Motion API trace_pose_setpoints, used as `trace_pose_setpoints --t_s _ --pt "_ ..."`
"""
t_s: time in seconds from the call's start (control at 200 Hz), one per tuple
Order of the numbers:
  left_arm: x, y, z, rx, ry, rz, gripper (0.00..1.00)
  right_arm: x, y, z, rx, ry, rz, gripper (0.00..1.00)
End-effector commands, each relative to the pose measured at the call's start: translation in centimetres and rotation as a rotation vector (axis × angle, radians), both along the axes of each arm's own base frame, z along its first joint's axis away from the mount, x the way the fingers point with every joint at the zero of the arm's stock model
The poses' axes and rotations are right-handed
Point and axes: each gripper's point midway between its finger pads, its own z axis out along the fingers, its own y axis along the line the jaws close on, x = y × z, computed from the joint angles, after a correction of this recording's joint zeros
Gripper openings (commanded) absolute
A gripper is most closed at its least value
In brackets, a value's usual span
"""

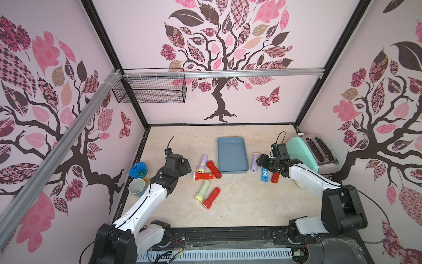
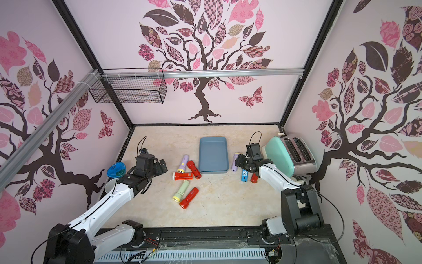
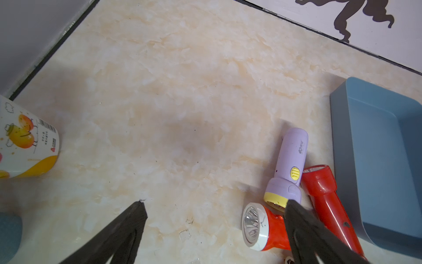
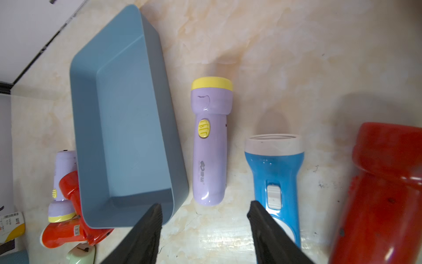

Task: Put the flashlights into the storage boxes
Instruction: Pick up the flashlight from the center of the board.

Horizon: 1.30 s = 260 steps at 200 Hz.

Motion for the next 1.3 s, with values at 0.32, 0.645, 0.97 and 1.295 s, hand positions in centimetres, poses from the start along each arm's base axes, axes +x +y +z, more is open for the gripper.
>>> trace_pose_setpoints --t_s 0.32,0.645,0.97,1.295 --pt "-1.0 -0.2 -1.9 -0.068 0.019 0.019 0.98 3.0 -0.9 -2.4 -0.076 0.132 -0.080 0.70" --pt "-1.8 -0.4 -2.9 -0.141 -0.003 0.044 0.98 3.4 1.0 -4.0 0.014 0.126 -0.019 0.54" --pt "-2.1 0.2 -2.4 -0.140 -0.037 0.073 0.98 3.9 0.6 -5.7 -0.027 0.154 -0.022 0.46" --pt "-1.7 0.2 -2.7 -0.134 -0.012 0.085 0.98 3.4 0.1 -7.8 -0.062 0.200 -0.029 0.49"
